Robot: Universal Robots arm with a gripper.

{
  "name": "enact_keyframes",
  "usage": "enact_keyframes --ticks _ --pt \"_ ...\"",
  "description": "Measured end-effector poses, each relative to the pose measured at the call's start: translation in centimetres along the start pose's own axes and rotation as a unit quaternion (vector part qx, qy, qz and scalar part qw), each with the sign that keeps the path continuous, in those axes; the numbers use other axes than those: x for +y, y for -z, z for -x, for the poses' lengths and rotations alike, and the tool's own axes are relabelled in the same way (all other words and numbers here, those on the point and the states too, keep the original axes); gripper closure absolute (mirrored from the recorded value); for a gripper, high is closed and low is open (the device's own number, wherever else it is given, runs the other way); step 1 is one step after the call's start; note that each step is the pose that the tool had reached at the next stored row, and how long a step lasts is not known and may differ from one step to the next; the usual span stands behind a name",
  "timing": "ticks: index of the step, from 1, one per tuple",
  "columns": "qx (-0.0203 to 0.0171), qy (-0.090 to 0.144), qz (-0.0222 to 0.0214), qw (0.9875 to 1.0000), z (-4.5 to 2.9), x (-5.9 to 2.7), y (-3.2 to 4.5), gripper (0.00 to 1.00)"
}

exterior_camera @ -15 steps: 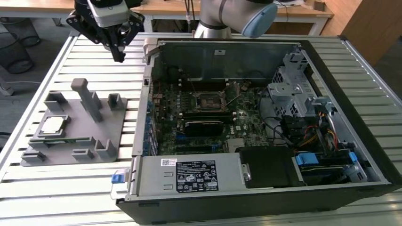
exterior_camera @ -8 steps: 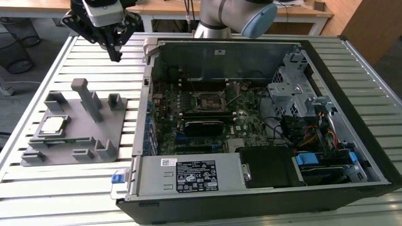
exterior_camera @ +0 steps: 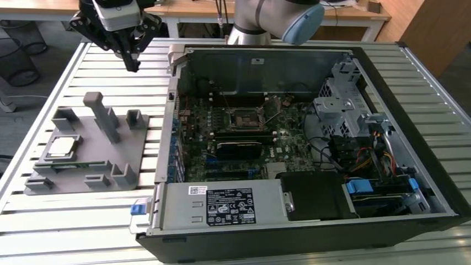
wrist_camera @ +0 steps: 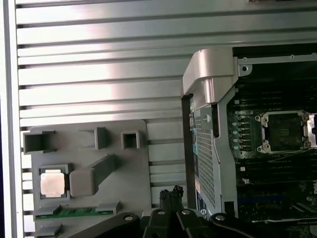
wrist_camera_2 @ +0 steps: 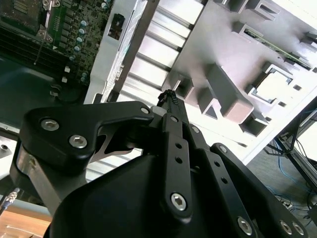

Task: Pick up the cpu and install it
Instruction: 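Reach for the cpu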

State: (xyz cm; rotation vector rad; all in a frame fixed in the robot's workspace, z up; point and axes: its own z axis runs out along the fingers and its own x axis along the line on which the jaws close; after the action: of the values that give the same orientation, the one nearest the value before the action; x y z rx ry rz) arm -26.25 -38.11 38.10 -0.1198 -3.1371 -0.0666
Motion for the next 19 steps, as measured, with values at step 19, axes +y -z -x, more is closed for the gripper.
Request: enact_keyframes --ticks 19 --pt "0.0001 0.000 0.0000 1.0000 -1.73 0.85 -0.16 0.89"
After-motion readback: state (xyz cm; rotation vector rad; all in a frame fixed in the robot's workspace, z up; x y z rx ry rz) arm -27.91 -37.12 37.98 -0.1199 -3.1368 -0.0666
